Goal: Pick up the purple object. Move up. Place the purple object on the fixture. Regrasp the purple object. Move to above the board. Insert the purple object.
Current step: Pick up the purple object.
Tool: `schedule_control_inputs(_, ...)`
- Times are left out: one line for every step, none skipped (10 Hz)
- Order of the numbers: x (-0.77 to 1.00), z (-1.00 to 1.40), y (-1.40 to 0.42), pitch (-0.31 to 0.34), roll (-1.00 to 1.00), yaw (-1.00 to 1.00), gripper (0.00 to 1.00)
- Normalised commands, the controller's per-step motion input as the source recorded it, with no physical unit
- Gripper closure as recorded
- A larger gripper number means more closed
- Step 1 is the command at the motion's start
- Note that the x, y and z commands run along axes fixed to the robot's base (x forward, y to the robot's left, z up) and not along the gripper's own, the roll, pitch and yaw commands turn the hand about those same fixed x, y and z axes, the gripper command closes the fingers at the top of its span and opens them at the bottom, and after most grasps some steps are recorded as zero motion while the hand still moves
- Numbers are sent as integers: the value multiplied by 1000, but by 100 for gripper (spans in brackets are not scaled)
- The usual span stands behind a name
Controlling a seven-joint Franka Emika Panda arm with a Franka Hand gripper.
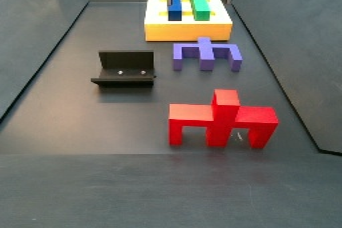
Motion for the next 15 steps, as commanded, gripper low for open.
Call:
schedule_control_inputs(0, 0, 0, 0, -10, 0, 0)
schedule_control_inputs(6, -20, 0, -9, -51, 0, 0)
schedule_control_inputs(-94, -317, -694, -160, -19, -114, 0)
schedule_control_inputs(-111, -600, -1000, -229, 43, -114, 0)
schedule_control_inputs(-137, -651, -1000, -267, 39, -91, 0)
schedule_control_inputs(-189, -666, -937, -310, 0, -311, 0)
schedule_control_inputs(-186, -669, -986, -297, 0, -271, 0)
schedule_control_inputs(-163, -646, -937, -204, 0, -277, 0)
schedule_control_inputs(-114, -731, -977, -117, 190, -243, 0)
schedule_control_inputs(-231, -711, -814, -66, 304, -180, 0)
schedule_control_inputs(-466, -651, -777, -97, 326, 0, 0)
schedule_control_inputs(-469, -634, -774, -154, 344, 86, 0)
schedule_control_inputs(-309, -537, -680, -180, 377, 180, 0)
schedule_control_inputs(-100, -477, -417, -119, 396, 249, 0)
schedule_control_inputs(31, -474, -183, 0, 413, 186, 0)
